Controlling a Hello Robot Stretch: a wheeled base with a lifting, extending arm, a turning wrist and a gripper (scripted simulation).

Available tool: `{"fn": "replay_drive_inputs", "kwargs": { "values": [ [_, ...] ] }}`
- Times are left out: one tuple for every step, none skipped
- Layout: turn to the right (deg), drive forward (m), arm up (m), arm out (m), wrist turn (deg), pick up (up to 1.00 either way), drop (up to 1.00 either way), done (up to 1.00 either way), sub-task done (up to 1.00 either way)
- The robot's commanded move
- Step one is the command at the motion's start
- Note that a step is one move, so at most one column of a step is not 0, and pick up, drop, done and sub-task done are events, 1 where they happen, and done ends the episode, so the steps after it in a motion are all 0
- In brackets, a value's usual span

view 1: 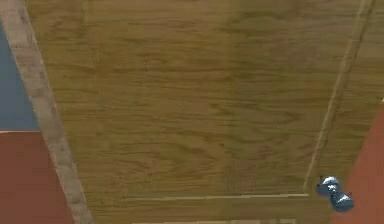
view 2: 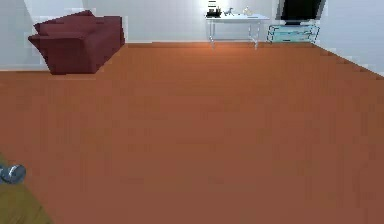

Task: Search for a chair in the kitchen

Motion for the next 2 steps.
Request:
{"fn": "replay_drive_inputs", "kwargs": {
  "values": [
    [45.0,0.0,0.0,0.0,0.0,0.0,0.0,0.0,0.0],
    [45.0,0.0,0.0,0.0,0.0,0.0,0.0,0.0,0.0]
  ]
}}
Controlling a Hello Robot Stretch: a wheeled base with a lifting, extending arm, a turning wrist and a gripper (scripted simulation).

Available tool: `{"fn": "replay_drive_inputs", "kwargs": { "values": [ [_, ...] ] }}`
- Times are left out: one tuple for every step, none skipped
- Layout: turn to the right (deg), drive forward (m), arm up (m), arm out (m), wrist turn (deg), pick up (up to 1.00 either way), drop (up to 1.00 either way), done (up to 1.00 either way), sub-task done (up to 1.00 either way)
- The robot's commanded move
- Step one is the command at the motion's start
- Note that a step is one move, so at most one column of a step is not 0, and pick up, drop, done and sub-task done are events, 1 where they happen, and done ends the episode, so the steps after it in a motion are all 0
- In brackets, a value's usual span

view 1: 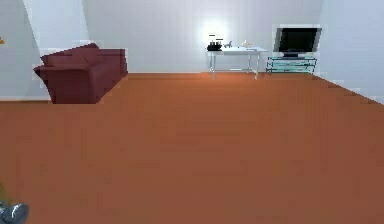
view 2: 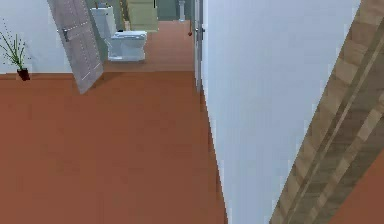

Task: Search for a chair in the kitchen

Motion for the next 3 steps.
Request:
{"fn": "replay_drive_inputs", "kwargs": {
  "values": [
    [15.0,0.0,0.0,0.0,0.0,0.0,0.0,0.0,0.0],
    [0.0,0.3,0.0,0.0,0.0,0.0,0.0,0.0,0.0],
    [45.0,0.0,0.0,0.0,0.0,0.0,0.0,0.0,0.0]
  ]
}}
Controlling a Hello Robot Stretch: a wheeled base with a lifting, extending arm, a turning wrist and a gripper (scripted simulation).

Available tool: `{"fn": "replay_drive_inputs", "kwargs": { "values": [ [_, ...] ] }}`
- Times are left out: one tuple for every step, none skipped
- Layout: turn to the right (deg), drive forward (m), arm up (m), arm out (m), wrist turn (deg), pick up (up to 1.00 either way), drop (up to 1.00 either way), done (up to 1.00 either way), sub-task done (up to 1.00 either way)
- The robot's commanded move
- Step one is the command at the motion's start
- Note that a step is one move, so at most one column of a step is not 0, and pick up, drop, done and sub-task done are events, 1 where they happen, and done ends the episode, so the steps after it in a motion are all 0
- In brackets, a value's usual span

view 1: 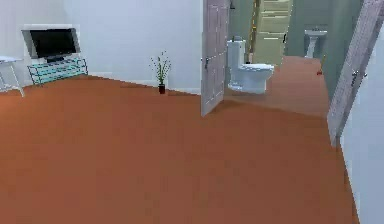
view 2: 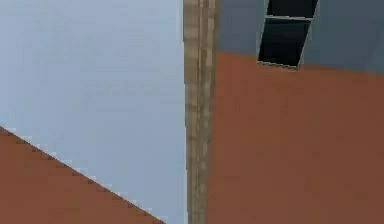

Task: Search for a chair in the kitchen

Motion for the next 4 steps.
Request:
{"fn": "replay_drive_inputs", "kwargs": {
  "values": [
    [45.0,0.0,0.0,0.0,0.0,0.0,0.0,0.0,0.0],
    [45.0,0.0,0.0,0.0,0.0,0.0,0.0,0.0,0.0],
    [39.0,0.0,0.0,0.0,0.0,0.0,0.0,0.0,0.0],
    [0.0,0.45,0.0,0.0,0.0,0.0,0.0,0.0,0.0]
  ]
}}
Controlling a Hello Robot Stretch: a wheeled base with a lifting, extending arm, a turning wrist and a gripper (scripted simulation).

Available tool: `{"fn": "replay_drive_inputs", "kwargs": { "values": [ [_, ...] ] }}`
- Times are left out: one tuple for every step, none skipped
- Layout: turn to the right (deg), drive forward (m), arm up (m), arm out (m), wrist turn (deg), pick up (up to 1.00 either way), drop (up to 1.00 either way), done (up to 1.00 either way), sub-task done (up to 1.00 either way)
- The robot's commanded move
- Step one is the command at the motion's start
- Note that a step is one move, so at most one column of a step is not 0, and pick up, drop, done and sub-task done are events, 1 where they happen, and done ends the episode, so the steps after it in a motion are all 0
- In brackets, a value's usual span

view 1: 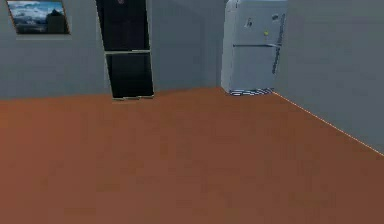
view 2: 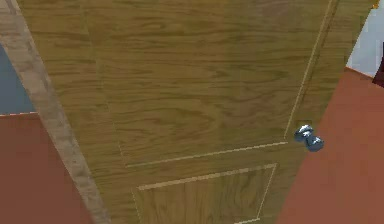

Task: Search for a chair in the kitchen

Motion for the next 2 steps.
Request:
{"fn": "replay_drive_inputs", "kwargs": {
  "values": [
    [-6.0,0.0,0.0,0.0,0.0,0.0,0.0,0.0,0.0],
    [0.0,0.4,0.0,0.0,0.0,0.0,0.0,0.0,0.0]
  ]
}}
